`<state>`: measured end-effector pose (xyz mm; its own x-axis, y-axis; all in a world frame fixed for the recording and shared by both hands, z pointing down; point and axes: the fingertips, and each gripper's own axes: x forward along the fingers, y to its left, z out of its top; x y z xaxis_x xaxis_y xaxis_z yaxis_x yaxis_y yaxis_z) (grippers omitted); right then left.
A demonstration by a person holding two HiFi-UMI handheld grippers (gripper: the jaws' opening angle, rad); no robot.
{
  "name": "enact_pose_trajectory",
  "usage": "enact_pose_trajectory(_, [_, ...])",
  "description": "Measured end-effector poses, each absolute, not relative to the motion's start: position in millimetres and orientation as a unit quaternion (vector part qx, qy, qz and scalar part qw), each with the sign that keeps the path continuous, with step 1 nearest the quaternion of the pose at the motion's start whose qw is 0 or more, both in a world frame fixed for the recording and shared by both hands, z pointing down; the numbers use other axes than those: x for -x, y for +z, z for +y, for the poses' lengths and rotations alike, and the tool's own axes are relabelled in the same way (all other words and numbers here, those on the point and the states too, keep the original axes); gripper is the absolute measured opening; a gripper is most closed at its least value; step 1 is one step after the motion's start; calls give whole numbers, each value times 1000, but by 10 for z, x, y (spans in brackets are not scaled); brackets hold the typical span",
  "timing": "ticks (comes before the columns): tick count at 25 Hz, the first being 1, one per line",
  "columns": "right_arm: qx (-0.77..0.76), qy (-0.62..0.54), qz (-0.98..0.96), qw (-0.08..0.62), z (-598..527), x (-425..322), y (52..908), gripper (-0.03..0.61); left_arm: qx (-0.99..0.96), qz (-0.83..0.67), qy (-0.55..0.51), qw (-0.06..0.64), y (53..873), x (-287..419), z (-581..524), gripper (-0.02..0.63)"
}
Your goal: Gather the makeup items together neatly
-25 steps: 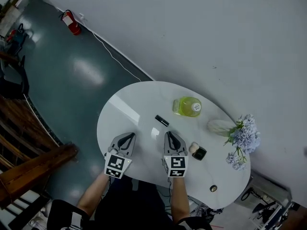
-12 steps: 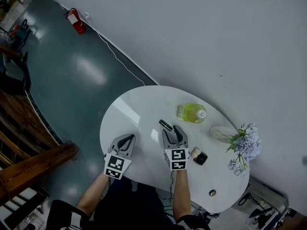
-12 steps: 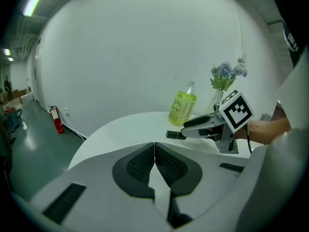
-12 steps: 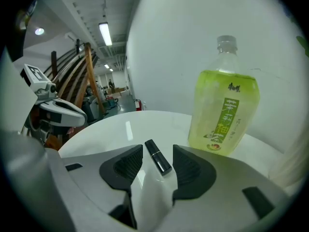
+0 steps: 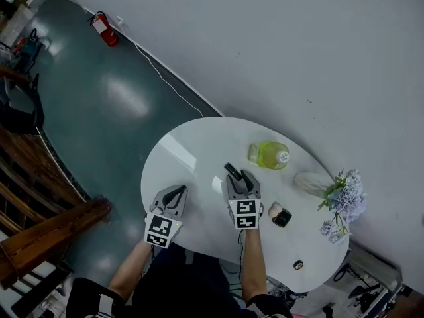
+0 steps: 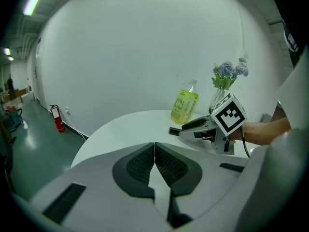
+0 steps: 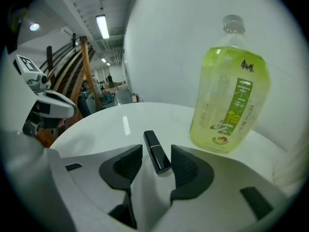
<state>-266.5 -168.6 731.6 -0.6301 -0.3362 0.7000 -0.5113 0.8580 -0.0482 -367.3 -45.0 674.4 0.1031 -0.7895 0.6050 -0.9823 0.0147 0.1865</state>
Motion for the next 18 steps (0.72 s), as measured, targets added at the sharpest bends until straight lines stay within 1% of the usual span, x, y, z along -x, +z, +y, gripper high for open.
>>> enact_pose_trajectory(10, [-239, 117, -886, 380, -1638, 2666, 7408, 189, -682, -650, 163, 293, 6733, 3718, -422, 20])
enact_pose_trajectory(13, [-251, 116, -882, 382, -1652, 2654, 7405, 118, -682, -650, 163, 292, 6712, 3724, -407, 20])
enact_pose_trajectory(18, [-255, 133, -881, 377, -1651, 2610, 7398, 115, -688, -647, 163, 285, 6645, 3657, -407, 20])
